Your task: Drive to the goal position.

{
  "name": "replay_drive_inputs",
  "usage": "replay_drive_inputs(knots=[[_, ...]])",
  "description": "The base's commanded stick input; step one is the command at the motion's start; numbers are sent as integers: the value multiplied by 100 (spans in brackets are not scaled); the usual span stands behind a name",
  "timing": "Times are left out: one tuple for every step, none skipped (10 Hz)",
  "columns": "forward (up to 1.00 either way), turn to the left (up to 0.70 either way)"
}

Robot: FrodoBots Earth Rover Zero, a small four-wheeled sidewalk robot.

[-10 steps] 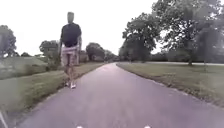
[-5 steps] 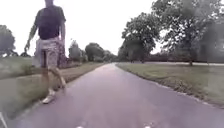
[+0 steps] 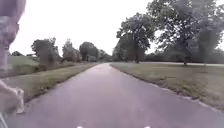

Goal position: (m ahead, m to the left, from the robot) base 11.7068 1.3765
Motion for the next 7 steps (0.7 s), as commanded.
replay_drive_inputs(knots=[[70,0],[70,0],[70,0],[70,0],[70,0],[70,0],[70,0]])
